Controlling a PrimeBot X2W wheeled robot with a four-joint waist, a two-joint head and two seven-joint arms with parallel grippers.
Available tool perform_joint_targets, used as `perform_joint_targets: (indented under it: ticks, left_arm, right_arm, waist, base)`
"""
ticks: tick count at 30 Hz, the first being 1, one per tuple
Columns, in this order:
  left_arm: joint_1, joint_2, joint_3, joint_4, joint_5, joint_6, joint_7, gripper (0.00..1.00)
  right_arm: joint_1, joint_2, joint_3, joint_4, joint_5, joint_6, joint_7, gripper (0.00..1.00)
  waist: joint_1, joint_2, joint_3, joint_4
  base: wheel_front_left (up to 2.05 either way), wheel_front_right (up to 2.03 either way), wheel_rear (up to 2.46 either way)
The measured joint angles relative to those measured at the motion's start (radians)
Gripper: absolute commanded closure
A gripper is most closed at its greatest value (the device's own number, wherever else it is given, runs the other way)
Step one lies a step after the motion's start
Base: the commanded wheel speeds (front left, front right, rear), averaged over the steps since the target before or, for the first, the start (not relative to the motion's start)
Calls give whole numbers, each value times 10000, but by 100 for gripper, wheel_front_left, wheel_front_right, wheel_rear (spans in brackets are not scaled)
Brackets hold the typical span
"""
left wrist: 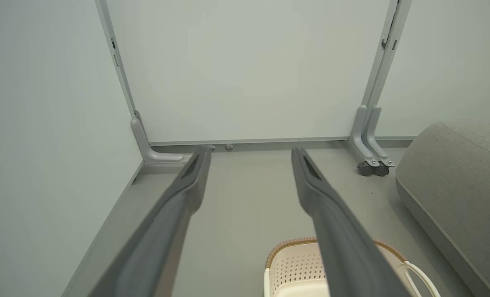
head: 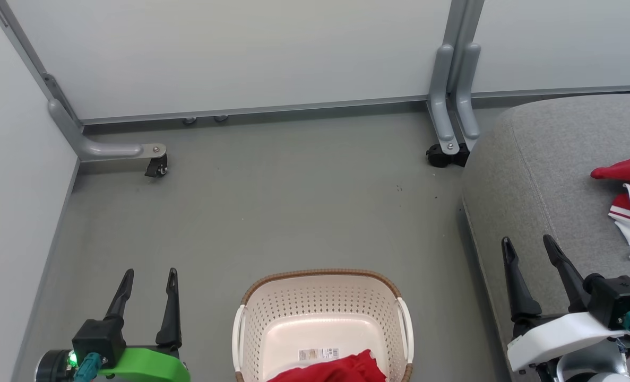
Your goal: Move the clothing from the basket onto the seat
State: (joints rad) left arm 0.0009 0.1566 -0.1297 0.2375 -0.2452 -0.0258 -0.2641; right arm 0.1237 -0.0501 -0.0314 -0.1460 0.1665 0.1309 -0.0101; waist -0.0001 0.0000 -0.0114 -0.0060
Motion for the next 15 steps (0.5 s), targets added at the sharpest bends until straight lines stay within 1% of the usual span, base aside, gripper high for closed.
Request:
perform_joint_targets:
  ticks: [15]
  left_arm:
    - [-154,-217,148,213,255,-182,0,0]
  right_arm:
    - [-15,0,-36,-144,2,0,86,0]
  waist:
    - [0,0,181,157]
  base:
    - [0,0,0]
